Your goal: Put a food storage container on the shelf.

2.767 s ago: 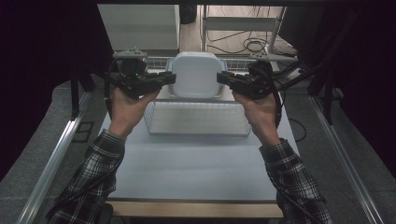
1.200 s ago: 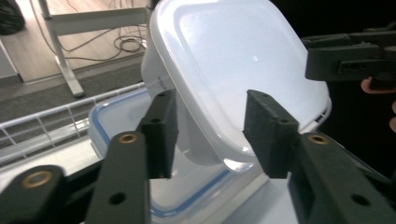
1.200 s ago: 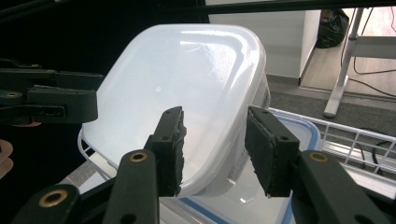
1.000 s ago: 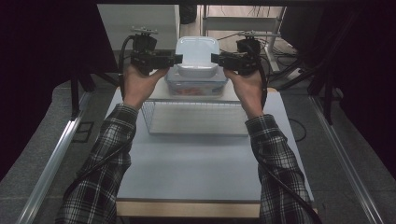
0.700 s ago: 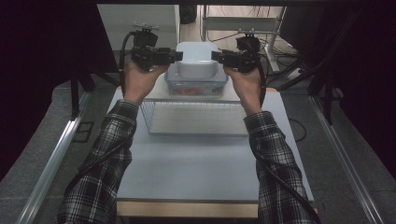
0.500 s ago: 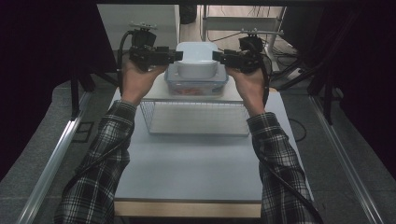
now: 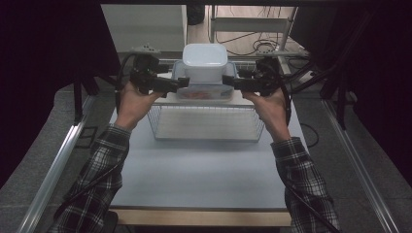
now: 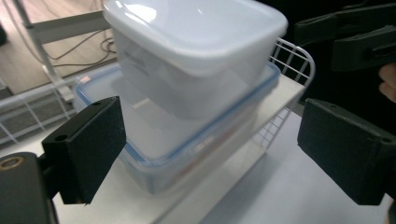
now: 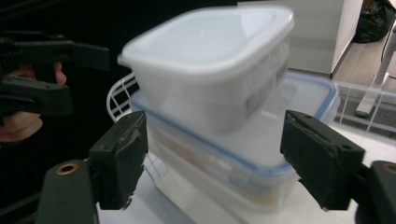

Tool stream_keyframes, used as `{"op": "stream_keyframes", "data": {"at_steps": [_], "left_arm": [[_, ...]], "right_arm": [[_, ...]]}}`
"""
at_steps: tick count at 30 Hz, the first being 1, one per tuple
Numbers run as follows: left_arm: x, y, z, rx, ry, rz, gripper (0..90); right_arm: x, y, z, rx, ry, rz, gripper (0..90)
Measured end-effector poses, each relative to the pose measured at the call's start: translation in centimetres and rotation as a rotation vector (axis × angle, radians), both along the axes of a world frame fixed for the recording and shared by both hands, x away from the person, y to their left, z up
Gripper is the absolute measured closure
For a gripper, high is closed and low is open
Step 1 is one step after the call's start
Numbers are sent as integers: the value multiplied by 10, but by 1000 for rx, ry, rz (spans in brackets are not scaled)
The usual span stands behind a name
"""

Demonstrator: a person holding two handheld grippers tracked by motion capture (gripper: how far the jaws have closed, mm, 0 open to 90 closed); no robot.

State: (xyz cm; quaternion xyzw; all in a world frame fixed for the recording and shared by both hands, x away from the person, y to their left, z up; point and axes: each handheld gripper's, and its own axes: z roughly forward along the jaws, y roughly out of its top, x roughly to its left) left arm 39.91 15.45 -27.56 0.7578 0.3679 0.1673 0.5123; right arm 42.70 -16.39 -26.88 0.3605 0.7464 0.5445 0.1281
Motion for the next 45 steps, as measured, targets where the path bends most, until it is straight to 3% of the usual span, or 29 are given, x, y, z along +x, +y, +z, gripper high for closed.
{"op": "stream_keyframes", "data": {"at_steps": [4,13,18,29,33,45], "left_arm": [[-9,2,-19,10,-11,-20,56],[-25,6,-47,9,-23,-26,31],[-39,9,-65,-4,-9,-41,26],[-69,10,-105,27,20,-56,12],[-79,13,-127,29,48,-54,14],[-102,13,-176,49,55,-38,3]], "right_arm": [[-9,-4,-16,-15,-4,25,192],[-27,-5,-37,-39,-24,51,119],[-38,-8,-51,-55,-24,70,84],[-61,-17,-86,-71,-19,97,33],[-74,-23,-107,-93,-6,97,25],[-93,-41,-148,-98,31,77,15]]}}
